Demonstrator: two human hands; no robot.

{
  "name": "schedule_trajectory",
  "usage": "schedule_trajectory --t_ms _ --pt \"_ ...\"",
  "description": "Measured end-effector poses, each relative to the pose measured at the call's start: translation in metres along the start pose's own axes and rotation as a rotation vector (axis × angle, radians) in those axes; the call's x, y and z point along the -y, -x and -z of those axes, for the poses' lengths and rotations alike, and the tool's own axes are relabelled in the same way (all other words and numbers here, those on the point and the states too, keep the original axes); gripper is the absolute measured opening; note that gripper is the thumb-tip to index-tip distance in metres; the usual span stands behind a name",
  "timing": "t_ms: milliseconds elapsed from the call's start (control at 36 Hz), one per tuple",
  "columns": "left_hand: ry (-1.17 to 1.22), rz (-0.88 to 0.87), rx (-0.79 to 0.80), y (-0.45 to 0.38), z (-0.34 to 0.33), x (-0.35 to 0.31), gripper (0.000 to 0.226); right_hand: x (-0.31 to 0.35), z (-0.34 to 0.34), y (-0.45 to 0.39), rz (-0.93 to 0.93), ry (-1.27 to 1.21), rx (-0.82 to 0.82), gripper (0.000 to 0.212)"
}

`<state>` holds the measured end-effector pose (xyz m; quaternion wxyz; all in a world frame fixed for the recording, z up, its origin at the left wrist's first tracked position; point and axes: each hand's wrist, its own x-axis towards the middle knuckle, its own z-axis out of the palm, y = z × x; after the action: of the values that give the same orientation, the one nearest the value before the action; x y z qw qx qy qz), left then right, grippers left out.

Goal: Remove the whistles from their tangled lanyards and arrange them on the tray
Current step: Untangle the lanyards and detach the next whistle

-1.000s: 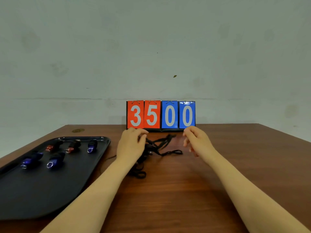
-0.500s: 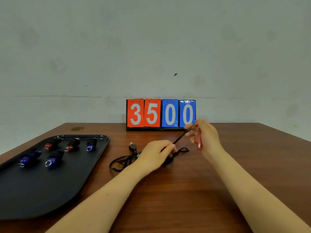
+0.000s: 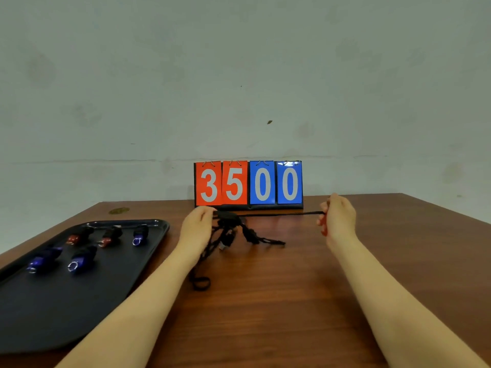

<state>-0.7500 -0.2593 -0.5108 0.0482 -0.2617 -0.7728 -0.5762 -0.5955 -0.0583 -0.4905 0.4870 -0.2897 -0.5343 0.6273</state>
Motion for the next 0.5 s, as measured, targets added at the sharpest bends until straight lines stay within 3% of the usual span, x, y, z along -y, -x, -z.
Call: schedule_trajectory --t_ms 111,194,306,417,500 --pt "0.357 0.173 -0.140 -0.001 0.006 -0.004 0.023 -0.005 0.000 0.000 0.036 0.013 -0.052 0.025" --pt "0.572 0.237 -0.110 0.000 0.006 -0.006 0.018 -0.007 -0.001 -0.001 0.101 -0.002 -0.115 0.024" --pt "0.404 0.115 -0.040 0.005 -0.001 -0.008 0.018 -0.014 0.007 -0.003 0.335 0.589 -0.134 0.022" --pt "0.257 0.046 0.078 0.011 -0.009 -0.007 0.024 -0.025 0.003 -0.001 0.377 1.220 0.185 0.019" --pt "0.279 0.037 0.148 0.011 -0.013 -0.005 0.029 -0.031 -0.009 0.009 0.460 1.218 0.485 0.020"
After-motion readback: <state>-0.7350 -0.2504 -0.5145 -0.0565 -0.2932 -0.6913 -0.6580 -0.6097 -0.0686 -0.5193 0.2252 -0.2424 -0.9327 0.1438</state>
